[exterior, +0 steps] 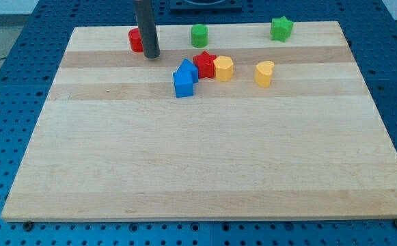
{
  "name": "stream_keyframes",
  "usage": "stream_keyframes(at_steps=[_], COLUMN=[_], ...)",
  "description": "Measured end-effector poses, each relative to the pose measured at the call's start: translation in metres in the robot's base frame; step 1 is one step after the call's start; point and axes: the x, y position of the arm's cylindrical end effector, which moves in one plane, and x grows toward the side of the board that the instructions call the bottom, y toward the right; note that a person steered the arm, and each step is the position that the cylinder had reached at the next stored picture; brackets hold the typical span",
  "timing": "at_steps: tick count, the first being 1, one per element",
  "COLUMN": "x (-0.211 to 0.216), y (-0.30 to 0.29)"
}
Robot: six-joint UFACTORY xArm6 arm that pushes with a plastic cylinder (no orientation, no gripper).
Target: Move both the blue blocks towards the center of the board
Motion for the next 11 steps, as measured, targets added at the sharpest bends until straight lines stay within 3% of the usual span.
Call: stream_keyframes(at_steps=[2, 5, 7, 8, 9, 10, 11], x=[-0.025, -0.013, 0.073, 0.095, 0.088, 0.115, 0.145], y=[-0.026, 0.043, 0.082, 0.082, 0.042, 0.043, 0.1])
